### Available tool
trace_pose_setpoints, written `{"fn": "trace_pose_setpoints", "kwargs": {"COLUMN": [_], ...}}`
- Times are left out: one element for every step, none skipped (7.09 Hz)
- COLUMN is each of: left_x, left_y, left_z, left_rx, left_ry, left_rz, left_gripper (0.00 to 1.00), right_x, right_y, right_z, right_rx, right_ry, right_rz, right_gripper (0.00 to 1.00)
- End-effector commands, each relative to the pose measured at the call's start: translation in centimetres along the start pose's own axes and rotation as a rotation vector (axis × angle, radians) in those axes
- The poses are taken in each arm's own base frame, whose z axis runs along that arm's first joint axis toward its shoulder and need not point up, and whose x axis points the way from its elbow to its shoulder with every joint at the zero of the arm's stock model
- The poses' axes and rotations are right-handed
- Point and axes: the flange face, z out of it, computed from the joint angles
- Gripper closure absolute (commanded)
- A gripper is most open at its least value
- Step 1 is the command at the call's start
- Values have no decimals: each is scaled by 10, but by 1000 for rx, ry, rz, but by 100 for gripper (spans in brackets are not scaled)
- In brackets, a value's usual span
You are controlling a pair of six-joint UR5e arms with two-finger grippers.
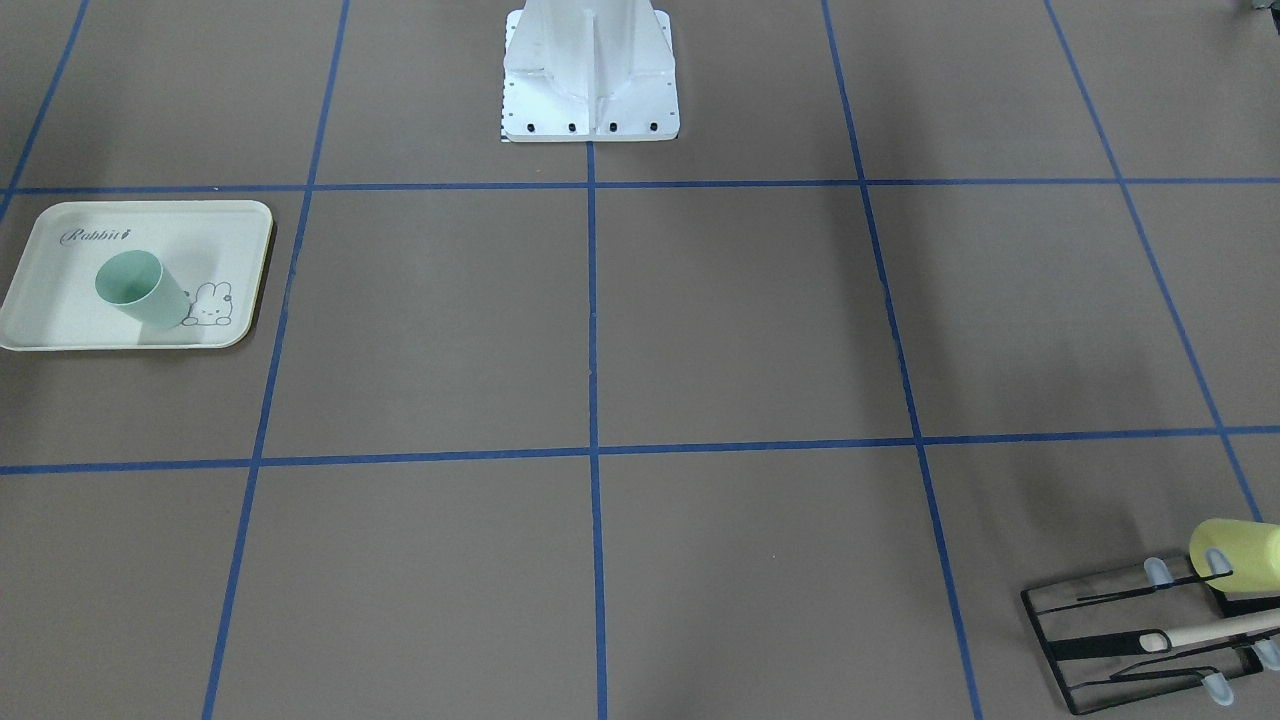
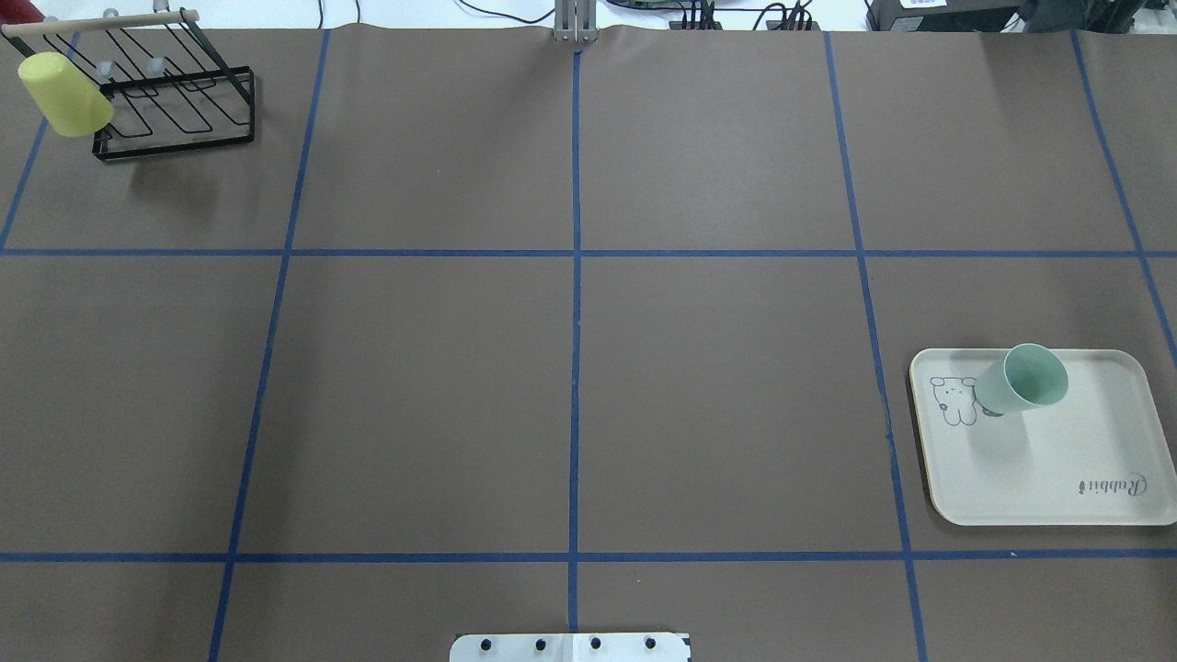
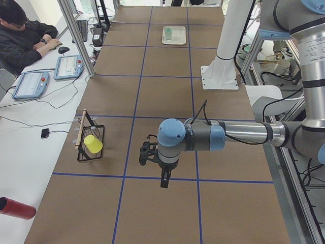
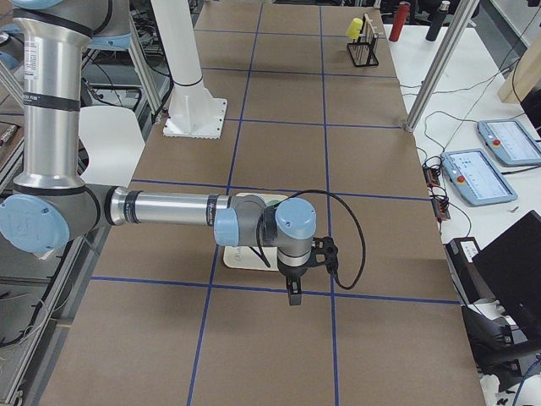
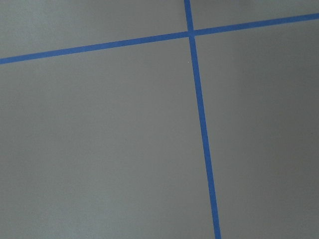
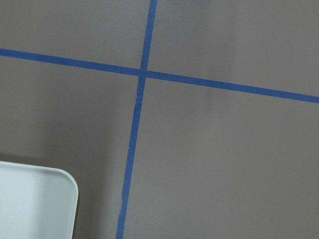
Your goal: Left arm grabs green cup and hands to right arm on tray
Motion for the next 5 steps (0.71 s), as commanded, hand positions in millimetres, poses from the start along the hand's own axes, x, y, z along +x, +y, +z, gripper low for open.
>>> {"fn": "trace_pose_setpoints", "kwargs": {"left_x": [0,0,0,0,0], "left_y": [0,-1,0,-1,-1], "left_z": [0,0,1,0,0], "left_rx": [0,0,-2,0,0], "left_ry": [0,0,0,0,1], "left_rz": [0,0,-1,0,0], "left_gripper": [0,0,0,0,0], "right_x": [-1,-2,-3,-3,-5], "right_y": [-3,-3,-4,-6,-8], "right_z": [-1,0,0,-1,-2], "right_rx": [2,1,1,3,4], "right_ry": [2,0,1,2,0], "right_rz": [-1,-2,-4,-6,-8], "right_gripper": [0,0,0,0,0]}}
